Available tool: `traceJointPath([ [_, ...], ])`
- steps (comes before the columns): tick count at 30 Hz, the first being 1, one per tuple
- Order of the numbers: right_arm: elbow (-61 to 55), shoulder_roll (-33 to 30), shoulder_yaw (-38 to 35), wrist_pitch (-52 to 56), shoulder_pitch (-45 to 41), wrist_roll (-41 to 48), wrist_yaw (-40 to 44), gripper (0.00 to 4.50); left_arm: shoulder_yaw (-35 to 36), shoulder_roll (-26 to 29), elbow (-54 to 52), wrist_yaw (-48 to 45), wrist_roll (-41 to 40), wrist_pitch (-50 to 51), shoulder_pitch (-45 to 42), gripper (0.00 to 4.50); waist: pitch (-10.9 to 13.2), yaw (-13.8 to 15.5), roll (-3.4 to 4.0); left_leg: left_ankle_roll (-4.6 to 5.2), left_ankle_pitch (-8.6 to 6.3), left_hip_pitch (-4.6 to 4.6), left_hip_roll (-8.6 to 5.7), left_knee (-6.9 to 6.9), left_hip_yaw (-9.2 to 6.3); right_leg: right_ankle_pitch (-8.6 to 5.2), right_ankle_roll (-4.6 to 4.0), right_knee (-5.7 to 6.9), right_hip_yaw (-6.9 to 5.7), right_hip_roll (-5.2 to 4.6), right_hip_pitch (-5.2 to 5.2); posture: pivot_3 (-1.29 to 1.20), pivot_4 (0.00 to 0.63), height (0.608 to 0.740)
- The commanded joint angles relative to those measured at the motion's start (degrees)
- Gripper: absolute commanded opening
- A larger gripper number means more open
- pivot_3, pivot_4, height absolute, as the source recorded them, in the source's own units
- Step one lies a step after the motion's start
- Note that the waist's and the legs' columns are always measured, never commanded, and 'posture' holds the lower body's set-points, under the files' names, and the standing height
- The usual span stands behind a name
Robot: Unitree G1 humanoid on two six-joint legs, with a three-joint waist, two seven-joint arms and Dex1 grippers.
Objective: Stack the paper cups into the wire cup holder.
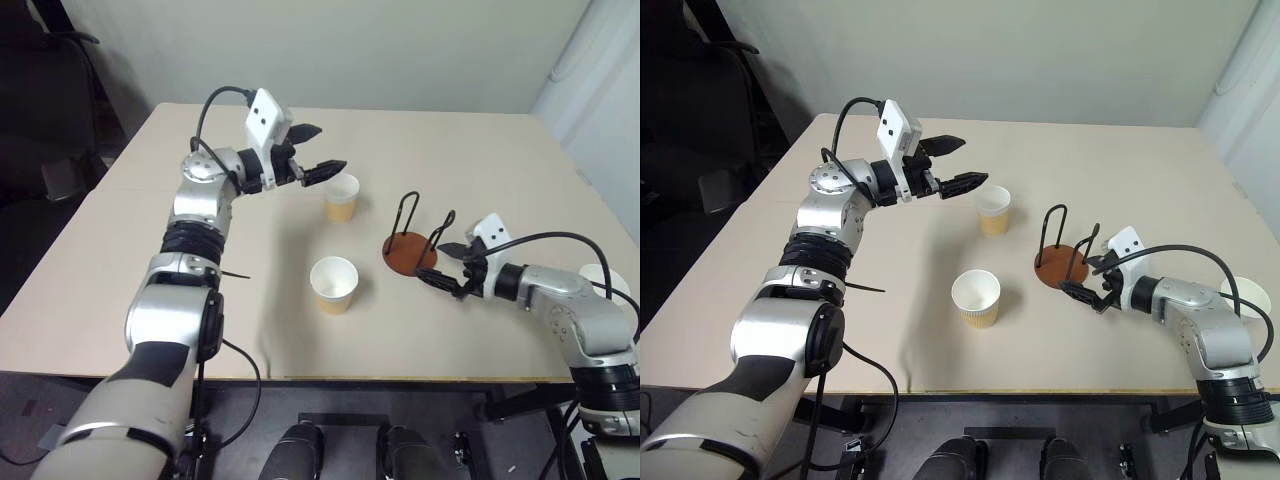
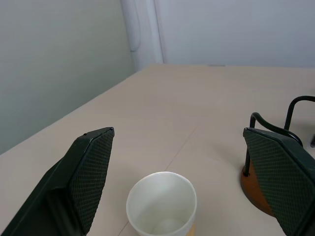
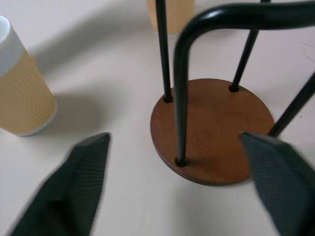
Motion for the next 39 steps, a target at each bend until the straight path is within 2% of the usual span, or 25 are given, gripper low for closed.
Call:
traceJointPath([
  [1, -1.2, -1.7, -3.2, -1.0, -1.1, 0.2, -0.3, 4.25, 0.0, 1.0, -0.1, -2.0, 0.0, -0.3, -2.4, 4.50, 0.0, 0.0, 0.00, 0.00, 0.00, 0.00, 0.00, 0.00, 0.00, 0.00, 0.00, 0.00, 0.00, 0.00, 0.00, 0.00, 0.150, 0.740],
  [15, -9.9, -10.3, -12.7, 2.7, 1.6, 4.9, 1.1, 4.25, 0.0, 1.9, 2.1, -10.6, -1.0, 1.8, -4.3, 4.50, 0.0, 0.1, 0.00, -0.01, -0.03, -0.07, 0.00, 0.00, 0.01, -0.01, 0.01, -0.05, 0.01, 0.00, -0.02, 0.00, 0.150, 0.740],
  [19, -10.8, -10.9, -13.9, 3.2, 1.3, 5.7, 0.4, 4.25, -0.3, 2.0, 3.1, -9.8, 0.1, -0.2, -4.8, 4.50, 0.0, 0.1, 0.00, 0.00, -0.02, -0.10, 0.00, 0.02, 0.01, -0.01, 0.06, -0.06, 0.01, 0.00, -0.03, 0.00, 0.150, 0.740],
  [23, -10.9, -10.8, -14.3, 3.4, -1.0, 6.6, -0.4, 4.25, -1.0, 2.2, 5.2, -5.9, 2.6, -4.3, -6.3, 4.50, 0.0, 0.0, 0.00, 0.04, -0.01, -0.11, 0.00, 0.07, 0.03, -0.01, 0.10, -0.05, 0.02, 0.00, -0.04, 0.00, 0.150, 0.740],
  [29, -14.9, -11.4, -13.1, 7.7, -12.1, 13.0, 0.3, 4.25, -3.3, 3.0, 7.7, -0.6, 7.7, -11.1, -7.8, 4.50, 0.0, -0.2, 0.01, 0.28, 0.07, -0.24, -0.03, 0.07, 0.12, 0.03, 0.16, -0.07, 0.09, 0.01, -0.19, 0.00, 0.150, 0.740],
  [34, -16.5, -12.2, -11.1, 8.3, -14.5, 14.8, 1.5, 4.25, -6.8, 4.0, 8.8, -0.1, 12.1, -15.1, -7.3, 4.50, 0.0, -0.1, 0.01, 0.28, 0.07, -0.26, -0.01, 0.09, 0.07, -0.02, 0.12, -0.09, 0.04, 0.01, -0.17, 0.00, 0.150, 0.740],
  [39, -16.5, -13.7, -9.7, 8.0, -15.4, 15.3, 3.9, 4.25, -9.6, 5.0, 9.7, -1.9, 15.3, -17.3, -7.8, 4.50, 0.0, 0.0, 0.01, 0.25, 0.09, -0.69, -0.03, 0.31, 0.07, 0.06, 0.22, -0.06, 0.02, -0.04, -0.46, 0.00, 0.150, 0.740],
])
